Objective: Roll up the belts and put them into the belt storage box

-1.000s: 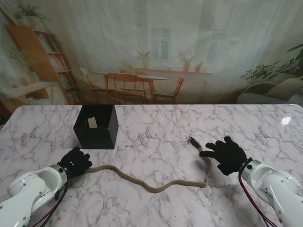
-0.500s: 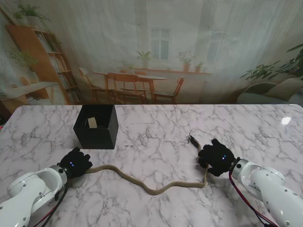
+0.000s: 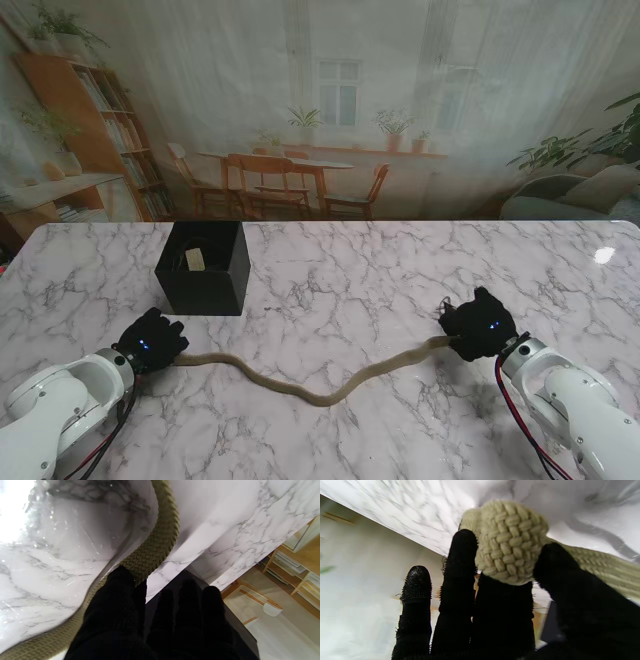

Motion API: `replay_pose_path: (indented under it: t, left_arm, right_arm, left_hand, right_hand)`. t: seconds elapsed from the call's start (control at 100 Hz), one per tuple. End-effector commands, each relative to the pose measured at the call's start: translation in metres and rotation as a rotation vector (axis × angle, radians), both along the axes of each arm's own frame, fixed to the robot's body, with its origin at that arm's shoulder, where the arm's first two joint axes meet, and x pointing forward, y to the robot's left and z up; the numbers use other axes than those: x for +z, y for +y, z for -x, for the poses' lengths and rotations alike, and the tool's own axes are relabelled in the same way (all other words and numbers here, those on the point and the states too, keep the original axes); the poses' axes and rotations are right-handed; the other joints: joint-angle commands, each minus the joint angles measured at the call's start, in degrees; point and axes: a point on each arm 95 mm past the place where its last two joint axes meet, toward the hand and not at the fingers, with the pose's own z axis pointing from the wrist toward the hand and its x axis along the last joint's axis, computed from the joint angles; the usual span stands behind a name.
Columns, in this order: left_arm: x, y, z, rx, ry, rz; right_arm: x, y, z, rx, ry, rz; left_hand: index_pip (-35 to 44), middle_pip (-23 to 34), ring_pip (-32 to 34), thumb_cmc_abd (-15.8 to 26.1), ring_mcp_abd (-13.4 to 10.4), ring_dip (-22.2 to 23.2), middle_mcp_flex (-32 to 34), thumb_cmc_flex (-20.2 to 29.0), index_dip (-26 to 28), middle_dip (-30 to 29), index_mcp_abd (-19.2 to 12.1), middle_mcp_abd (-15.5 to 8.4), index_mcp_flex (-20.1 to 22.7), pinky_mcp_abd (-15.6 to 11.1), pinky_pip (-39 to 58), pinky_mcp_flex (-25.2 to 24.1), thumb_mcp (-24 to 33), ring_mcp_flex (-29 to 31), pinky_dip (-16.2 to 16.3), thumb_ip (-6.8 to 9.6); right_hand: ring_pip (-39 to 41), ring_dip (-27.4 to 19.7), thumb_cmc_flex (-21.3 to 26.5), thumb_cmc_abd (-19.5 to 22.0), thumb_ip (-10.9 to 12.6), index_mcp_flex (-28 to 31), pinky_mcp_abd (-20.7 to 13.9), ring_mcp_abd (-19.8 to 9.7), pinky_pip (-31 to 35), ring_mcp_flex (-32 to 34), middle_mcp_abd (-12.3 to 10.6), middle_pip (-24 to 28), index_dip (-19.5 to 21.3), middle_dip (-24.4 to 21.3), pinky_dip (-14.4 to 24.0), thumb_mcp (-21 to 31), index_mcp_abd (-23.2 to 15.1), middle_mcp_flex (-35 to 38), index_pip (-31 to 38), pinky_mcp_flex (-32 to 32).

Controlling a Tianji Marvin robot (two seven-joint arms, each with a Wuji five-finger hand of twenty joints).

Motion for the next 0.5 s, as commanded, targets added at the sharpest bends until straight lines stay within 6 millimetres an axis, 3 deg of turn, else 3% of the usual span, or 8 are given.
replay_pose_path:
  t: [0.0, 0.12, 0.16, 0.19, 0.22, 0.24, 0.35, 0.49]
  left_arm:
    - [0.001, 0.003, 0.002, 0.019, -0.012, -0.011]
    - [0.002, 0.008, 0.005, 0.029, -0.029, -0.015]
    - [0.003, 0.009, 0.005, 0.034, -0.034, -0.016]
    - [0.003, 0.01, 0.005, 0.038, -0.036, -0.016]
    - [0.003, 0.011, 0.006, 0.041, -0.039, -0.017]
    - [0.003, 0.011, 0.006, 0.043, -0.04, -0.018]
    - [0.003, 0.013, 0.007, 0.047, -0.039, -0.023]
    - [0.002, 0.012, 0.007, 0.05, -0.031, -0.026]
  right_arm:
    - [-0.011, 0.008, 0.01, -0.063, 0.014, -0.038]
    - [-0.019, 0.017, 0.018, -0.169, 0.02, -0.077]
    - [-0.022, 0.021, 0.02, -0.198, 0.028, -0.082]
    - [-0.024, 0.025, 0.023, -0.224, 0.043, -0.082]
    - [-0.026, 0.03, 0.026, -0.249, 0.067, -0.089]
    - [-0.028, 0.033, 0.027, -0.258, 0.085, -0.095]
    - [-0.034, 0.045, 0.035, -0.254, 0.175, -0.105]
    - [-0.033, 0.05, 0.038, -0.205, 0.179, -0.074]
  left_hand:
    - [0.4, 0.6, 0.8, -1.1, 0.4, 0.4, 0.7, 1.9, 0.8, 0.6, 0.4, 0.1, 2.6, 0.4, 1.6, -0.3, 1.0, 1.1, 0.6, -0.6]
    - [0.4, 0.5, 0.8, -1.1, 0.4, 0.4, 0.8, 1.9, 0.8, 0.6, 0.4, 0.0, 2.6, 0.4, 1.7, -0.1, 1.0, 1.2, 0.6, -0.58]
    - [0.4, 0.5, 0.8, -1.1, 0.4, 0.4, 0.9, 2.0, 0.8, 0.6, 0.4, 0.0, 2.7, 0.4, 1.7, -0.1, 1.1, 1.2, 0.6, -0.57]
    - [0.4, 0.5, 0.8, -1.1, 0.4, 0.4, 0.8, 2.0, 0.8, 0.6, 0.4, 0.1, 2.7, 0.4, 1.6, -0.2, 1.1, 1.2, 0.6, -0.58]
    - [0.3, 0.5, 0.8, -1.1, 0.4, 0.4, 0.8, 1.9, 0.9, 0.6, 0.3, 0.0, 2.6, 0.4, 1.6, -0.3, 1.0, 1.1, 0.6, -0.6]
    - [0.3, 0.4, 0.8, -1.1, 0.5, 0.4, 0.8, 2.0, 0.9, 0.6, 0.3, 0.0, 2.7, 0.4, 1.6, -0.3, 1.1, 1.2, 0.6, -0.58]
    - [0.2, 0.4, 0.7, -1.1, 0.5, 0.4, 0.9, 1.9, 0.9, 0.6, 0.3, 0.1, 2.6, 0.5, 1.6, -0.3, 1.0, 1.1, 0.6, -0.59]
    - [0.1, 0.3, 0.7, -1.0, 0.6, 0.3, 0.9, 1.9, 1.0, 0.5, 0.2, 0.1, 2.6, 0.5, 1.5, -0.3, 1.0, 1.1, 0.6, -0.6]
  right_hand:
    - [5.0, 1.3, 3.4, 1.9, 0.9, 0.2, 2.2, 0.3, 2.3, 3.7, 5.3, 9.2, -2.9, 1.9, 1.0, 1.3, 2.9, 4.4, 0.3, 1.0]
    - [10.0, 0.4, 5.1, 5.0, 1.4, -3.4, 2.6, 1.7, 4.7, 3.7, 7.2, 12.1, -10.9, 0.6, 1.1, 0.3, 7.6, 4.4, -4.9, 2.6]
    - [10.4, -0.2, 4.1, 6.7, 2.2, -4.8, 2.6, 2.2, 5.3, 3.6, 7.7, 11.2, -11.0, -0.4, 1.1, 0.7, 9.4, 4.4, -9.6, 3.1]
    - [10.5, -0.8, 1.6, 9.5, 4.3, -5.7, 2.5, 2.9, 5.9, 3.5, 8.1, 9.9, -9.7, -1.6, 1.2, 0.2, 11.1, 4.5, -15.2, 3.5]
    - [9.8, -1.5, -0.7, 11.7, 7.9, -6.8, 2.7, 3.7, 6.2, 3.4, 8.7, 7.6, -3.5, -3.4, 1.2, -0.6, 12.8, 4.5, -21.4, 3.4]
    - [8.5, -2.2, -2.3, 12.6, 8.8, -7.7, 2.9, 4.3, 6.2, 3.3, 9.2, 5.0, -1.0, -4.8, 1.3, -1.4, 13.3, 4.5, -23.2, 3.1]
    - [-1.2, -2.9, -10.2, 15.5, 9.6, -14.6, 3.7, 6.9, 5.1, -1.1, 10.7, -12.3, 0.9, -10.5, 1.8, -9.9, 12.6, 4.2, -25.2, -0.7]
    - [-3.4, -1.7, -13.6, 17.6, 9.9, -15.9, 2.7, 6.3, 5.1, -3.7, 9.0, -16.8, 2.0, -8.5, 2.5, -16.0, 9.5, 0.9, -23.6, -1.5]
